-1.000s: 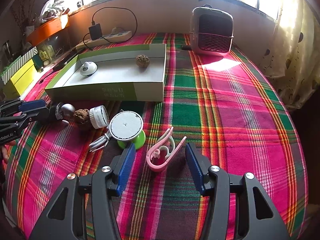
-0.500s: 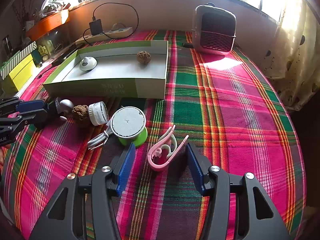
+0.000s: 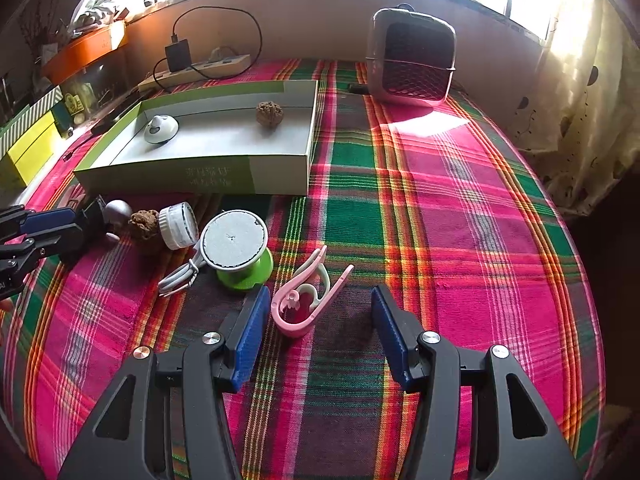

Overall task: Organize objects
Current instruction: 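Close the left gripper around the black cylindrical device and lift it, then close the right gripper on the pink clip and lift it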

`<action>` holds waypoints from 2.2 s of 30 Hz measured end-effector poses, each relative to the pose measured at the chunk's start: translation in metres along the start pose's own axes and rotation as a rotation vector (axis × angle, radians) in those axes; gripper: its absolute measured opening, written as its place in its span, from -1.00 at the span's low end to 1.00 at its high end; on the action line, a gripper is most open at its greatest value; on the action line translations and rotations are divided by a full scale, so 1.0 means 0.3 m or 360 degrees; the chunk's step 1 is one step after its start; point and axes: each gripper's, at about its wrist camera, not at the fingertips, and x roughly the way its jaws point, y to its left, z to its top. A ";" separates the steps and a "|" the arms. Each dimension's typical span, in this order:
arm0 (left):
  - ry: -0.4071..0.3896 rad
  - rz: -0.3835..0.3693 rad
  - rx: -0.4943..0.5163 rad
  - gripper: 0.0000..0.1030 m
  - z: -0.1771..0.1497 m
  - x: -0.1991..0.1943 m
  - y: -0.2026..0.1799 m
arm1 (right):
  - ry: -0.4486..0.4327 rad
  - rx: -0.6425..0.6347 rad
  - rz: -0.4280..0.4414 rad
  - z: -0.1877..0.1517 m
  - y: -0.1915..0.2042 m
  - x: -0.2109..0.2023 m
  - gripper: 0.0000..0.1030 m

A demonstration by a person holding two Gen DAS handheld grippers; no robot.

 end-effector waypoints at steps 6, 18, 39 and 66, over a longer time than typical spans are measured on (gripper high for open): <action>0.0006 0.0021 0.0013 -0.35 -0.010 -0.003 -0.011 | 0.0002 0.0045 -0.0044 -0.001 -0.023 -0.001 0.05; 0.0061 0.0062 -0.0044 -0.35 -0.007 0.044 -0.004 | -0.0004 0.0080 -0.0064 0.015 -0.028 0.014 0.05; 0.0048 0.0148 -0.0072 -0.38 0.007 0.064 -0.012 | -0.0003 0.0105 -0.0041 0.016 -0.035 0.019 0.04; 0.0040 0.0168 -0.0092 -0.51 0.011 0.057 0.003 | -0.0019 0.0098 -0.0030 0.014 -0.026 0.007 -0.51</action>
